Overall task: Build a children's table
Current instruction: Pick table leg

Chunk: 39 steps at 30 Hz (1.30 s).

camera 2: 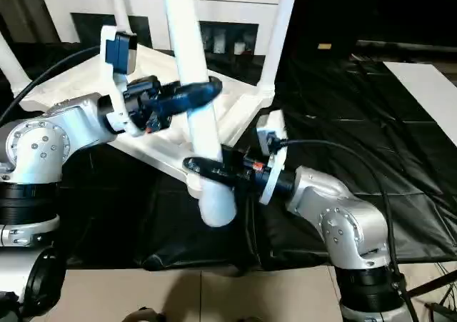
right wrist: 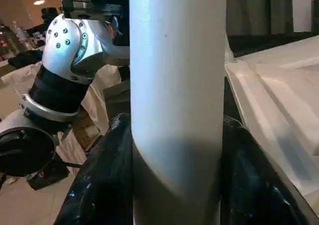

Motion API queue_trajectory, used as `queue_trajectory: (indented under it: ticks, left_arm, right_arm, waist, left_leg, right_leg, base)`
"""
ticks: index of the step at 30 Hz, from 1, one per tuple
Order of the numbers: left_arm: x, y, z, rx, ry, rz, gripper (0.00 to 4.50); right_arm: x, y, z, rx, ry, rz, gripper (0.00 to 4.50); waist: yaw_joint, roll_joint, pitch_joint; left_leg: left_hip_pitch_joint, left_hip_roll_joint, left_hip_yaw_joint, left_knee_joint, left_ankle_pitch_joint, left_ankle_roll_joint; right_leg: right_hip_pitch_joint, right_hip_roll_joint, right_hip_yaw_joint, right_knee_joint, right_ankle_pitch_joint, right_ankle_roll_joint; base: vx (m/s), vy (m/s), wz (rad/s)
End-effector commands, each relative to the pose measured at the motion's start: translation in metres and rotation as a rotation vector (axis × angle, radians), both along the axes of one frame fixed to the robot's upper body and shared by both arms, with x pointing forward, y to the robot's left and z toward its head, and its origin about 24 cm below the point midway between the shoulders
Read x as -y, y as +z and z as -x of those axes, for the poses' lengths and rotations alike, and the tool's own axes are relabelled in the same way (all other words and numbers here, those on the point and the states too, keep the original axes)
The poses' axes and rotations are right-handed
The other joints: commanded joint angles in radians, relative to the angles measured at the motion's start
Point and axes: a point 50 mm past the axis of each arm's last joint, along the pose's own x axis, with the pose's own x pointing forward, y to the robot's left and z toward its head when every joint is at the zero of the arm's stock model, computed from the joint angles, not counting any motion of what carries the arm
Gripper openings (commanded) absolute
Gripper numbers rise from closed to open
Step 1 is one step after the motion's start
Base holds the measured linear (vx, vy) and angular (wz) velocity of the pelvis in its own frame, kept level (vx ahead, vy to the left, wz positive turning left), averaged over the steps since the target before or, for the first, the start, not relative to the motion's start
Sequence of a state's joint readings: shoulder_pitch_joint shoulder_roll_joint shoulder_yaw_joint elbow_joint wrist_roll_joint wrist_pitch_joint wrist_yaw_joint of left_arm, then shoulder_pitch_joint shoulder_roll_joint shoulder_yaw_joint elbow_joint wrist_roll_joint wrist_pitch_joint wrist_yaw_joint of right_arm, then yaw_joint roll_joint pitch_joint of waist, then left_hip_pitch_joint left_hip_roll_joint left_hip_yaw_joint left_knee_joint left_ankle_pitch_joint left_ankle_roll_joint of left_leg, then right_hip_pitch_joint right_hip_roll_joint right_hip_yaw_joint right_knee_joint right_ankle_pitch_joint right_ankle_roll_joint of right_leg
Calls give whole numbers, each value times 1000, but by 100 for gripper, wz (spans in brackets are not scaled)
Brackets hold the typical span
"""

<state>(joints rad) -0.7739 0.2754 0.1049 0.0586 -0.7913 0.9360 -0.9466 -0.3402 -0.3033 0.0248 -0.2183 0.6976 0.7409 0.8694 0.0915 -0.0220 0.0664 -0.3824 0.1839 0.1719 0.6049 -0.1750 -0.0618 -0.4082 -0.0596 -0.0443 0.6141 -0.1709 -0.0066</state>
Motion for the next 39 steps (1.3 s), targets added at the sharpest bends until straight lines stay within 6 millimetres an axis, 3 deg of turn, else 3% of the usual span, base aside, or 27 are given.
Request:
queue_trajectory:
  ticks: [1, 2, 3, 11, 15, 24, 25, 27, 29, 31, 39]
  left_arm:
    - [3, 10, 5, 47, -62, 42, 179]
    - [2, 10, 2, 49, -30, 39, 179]
    - [2, 10, -2, 44, 7, 34, 179]
    - [3, 4, -26, 110, 346, -217, 179]
    - [5, 2, -29, 124, 421, -278, 179]
    - [20, 7, -31, 117, 488, -261, 179]
    - [21, 7, -31, 114, 490, -257, 179]
    - [21, 8, -31, 116, 495, -258, 179]
    - [20, 9, -31, 123, 511, -267, 179]
    - [19, 9, -32, 121, 515, -265, 179]
    - [17, 9, -33, 120, 523, -267, 179]
  right_arm:
    - [7, -4, 0, -21, -15, 16, 181]
    - [7, -4, -3, -8, -43, 36, 237]
    - [8, -4, -7, 7, -82, 46, 251]
    - [5, 4, -28, 149, -295, 157, 302]
    - [-3, 2, -32, 188, -332, 232, 329]
    - [-31, -13, -54, 92, -472, 307, 330]
    - [-32, -14, -55, 84, -478, 310, 330]
    - [-33, -14, -56, 79, -486, 311, 330]
    - [-33, -13, -58, 64, -496, 301, 296]
    - [-33, -13, -58, 58, -497, 293, 293]
    - [-31, -16, -57, 49, -473, 310, 209]
  waist:
    - [3, 1, -78]
    - [3, 0, -78]
    - [3, 0, -77]
    - [-1, -3, -79]
    - [-2, -6, -80]
    - [-7, -4, -81]
    - [-6, -9, -81]
    - [-4, -5, -81]
    - [-4, -6, -82]
    - [-5, -6, -81]
    - [-4, -6, -81]
  left_leg:
    - [17, 35, -7, -68, -139, -1]
    - [17, 35, -7, -68, -137, -1]
    - [16, 35, -7, -68, -136, -3]
    - [16, 36, -8, -68, -124, -14]
    - [15, 34, -7, -66, -98, -10]
    - [16, 33, -7, -66, -112, -19]
    - [17, 33, -6, -66, -108, -17]
    - [17, 33, -6, -66, -100, -14]
    - [16, 33, -6, -66, -97, -13]
    - [16, 32, -6, -66, -101, -12]
    - [17, 33, -6, -66, -111, -18]
  right_leg:
    - [56, -71, 39, -64, -188, -195]
    - [56, -71, 39, -64, -185, -194]
    - [55, -71, 40, -64, -187, -192]
    - [56, -71, 40, -63, -183, -171]
    - [57, -69, 40, -58, -150, -174]
    - [55, -68, 41, -56, -148, -186]
    - [56, -68, 41, -57, -140, -186]
    - [56, -68, 41, -54, -117, -187]
    - [57, -67, 41, -52, -100, -187]
    - [58, -68, 41, -53, -103, -186]
    - [57, -69, 42, -55, -127, -176]
  base:
    - [0, 0, 0]
    - [0, 0, 0]
    - [0, 0, 0]
    - [0, 0, 0]
    - [0, 0, 0]
    - [0, 0, 0]
    - [0, 0, 0]
    - [0, 0, 0]
    - [0, 0, 0]
    - [0, 0, 0]
    - [0, 0, 0]
